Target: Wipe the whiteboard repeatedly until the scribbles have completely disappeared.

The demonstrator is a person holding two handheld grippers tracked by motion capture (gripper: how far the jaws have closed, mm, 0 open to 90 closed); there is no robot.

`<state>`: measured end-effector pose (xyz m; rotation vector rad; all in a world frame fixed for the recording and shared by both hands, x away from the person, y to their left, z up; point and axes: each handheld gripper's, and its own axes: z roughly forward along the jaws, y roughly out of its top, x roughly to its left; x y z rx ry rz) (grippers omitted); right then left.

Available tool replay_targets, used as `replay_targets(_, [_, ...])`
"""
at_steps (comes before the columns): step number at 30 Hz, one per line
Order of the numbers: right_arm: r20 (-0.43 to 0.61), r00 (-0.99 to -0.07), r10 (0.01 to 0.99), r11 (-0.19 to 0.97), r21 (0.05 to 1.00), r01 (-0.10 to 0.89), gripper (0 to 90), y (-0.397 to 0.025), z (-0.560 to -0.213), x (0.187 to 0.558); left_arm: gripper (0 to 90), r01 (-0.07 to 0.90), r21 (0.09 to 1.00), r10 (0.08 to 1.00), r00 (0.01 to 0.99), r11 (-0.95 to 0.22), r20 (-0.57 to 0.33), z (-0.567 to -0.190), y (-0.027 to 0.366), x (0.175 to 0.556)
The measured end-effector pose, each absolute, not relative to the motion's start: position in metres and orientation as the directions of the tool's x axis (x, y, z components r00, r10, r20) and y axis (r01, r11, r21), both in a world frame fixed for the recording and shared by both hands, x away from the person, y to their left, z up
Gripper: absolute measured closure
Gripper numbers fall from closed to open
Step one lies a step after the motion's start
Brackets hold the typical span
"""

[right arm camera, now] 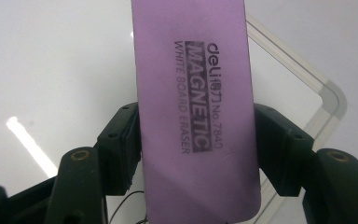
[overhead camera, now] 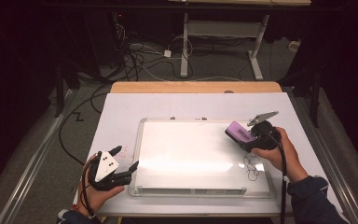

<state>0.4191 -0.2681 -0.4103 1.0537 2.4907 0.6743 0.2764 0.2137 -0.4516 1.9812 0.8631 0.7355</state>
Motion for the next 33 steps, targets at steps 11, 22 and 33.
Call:
replay_targets(11, [-0.114,-0.567,0.816,0.548,0.465,0.696,37.8,-0.263,-0.431,0.44,22.8,0.361,0.834,0.791,0.596,-0.418,0.138,-0.464,0.223,0.268])
replay_targets(22, [-0.132,-0.618,0.775,0.581,0.534,0.615,35.3,-0.254,-0.423,0.455,28.1,0.355,0.835,0.779,0.614,-0.42,0.13,-0.463,0.221,0.27])
replay_targets(33, [-0.085,-0.623,0.778,0.562,0.539,0.628,41.3,-0.259,-0.43,0.475,33.2,0.351,0.824,0.744,0.657,-0.445,0.121,-0.464,0.217,0.271])
